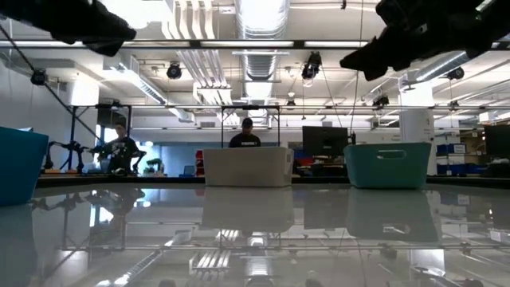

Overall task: Sort & place blocks by color
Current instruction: Return to Home Position

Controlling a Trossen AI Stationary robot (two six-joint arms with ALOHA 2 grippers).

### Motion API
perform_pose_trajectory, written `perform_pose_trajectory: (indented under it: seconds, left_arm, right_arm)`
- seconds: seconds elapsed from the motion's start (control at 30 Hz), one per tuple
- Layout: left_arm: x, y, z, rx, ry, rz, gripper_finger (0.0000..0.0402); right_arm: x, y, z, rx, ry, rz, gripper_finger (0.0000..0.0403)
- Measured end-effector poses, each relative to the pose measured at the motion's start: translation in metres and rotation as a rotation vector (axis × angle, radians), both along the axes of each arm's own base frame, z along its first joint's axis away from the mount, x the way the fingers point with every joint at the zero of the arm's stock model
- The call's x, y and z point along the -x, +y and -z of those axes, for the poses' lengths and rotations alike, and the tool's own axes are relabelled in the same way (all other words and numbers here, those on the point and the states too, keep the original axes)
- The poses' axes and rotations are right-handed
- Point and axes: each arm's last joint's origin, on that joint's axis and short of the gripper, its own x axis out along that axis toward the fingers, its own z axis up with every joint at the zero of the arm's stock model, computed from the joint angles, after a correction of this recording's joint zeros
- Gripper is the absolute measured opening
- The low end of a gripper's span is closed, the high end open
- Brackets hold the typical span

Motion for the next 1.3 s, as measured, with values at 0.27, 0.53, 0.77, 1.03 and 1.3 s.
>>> perform_pose_trajectory:
  seconds: [0.27, 0.53, 0.77, 1.03, 1.3]
  left_arm:
    - [0.035, 0.019, 0.019, 0.081, -0.12, -0.101, 0.0001]
    - [0.053, 0.034, 0.044, 0.067, -0.218, -0.253, 0.0001]
    - [0.065, 0.046, 0.048, 0.048, -0.334, -0.332, 0.0]
    - [0.061, 0.052, 0.065, 0.077, -0.315, -0.403, 0.0]
    - [0.057, 0.05, 0.069, 0.144, -0.368, -0.359, 0.0]
  right_arm:
    - [0.017, 0.002, 0.013, 0.018, -0.092, -0.002, 0.0044]
    - [0.042, 0.0, 0.028, 0.038, -0.245, 0.027, 0.0043]
    - [0.056, -0.007, 0.029, 0.012, -0.322, 0.062, 0.0043]
    - [0.067, -0.006, 0.031, 0.035, -0.371, 0.055, 0.0043]
    - [0.077, -0.004, 0.04, 0.072, -0.423, 0.061, 0.0043]
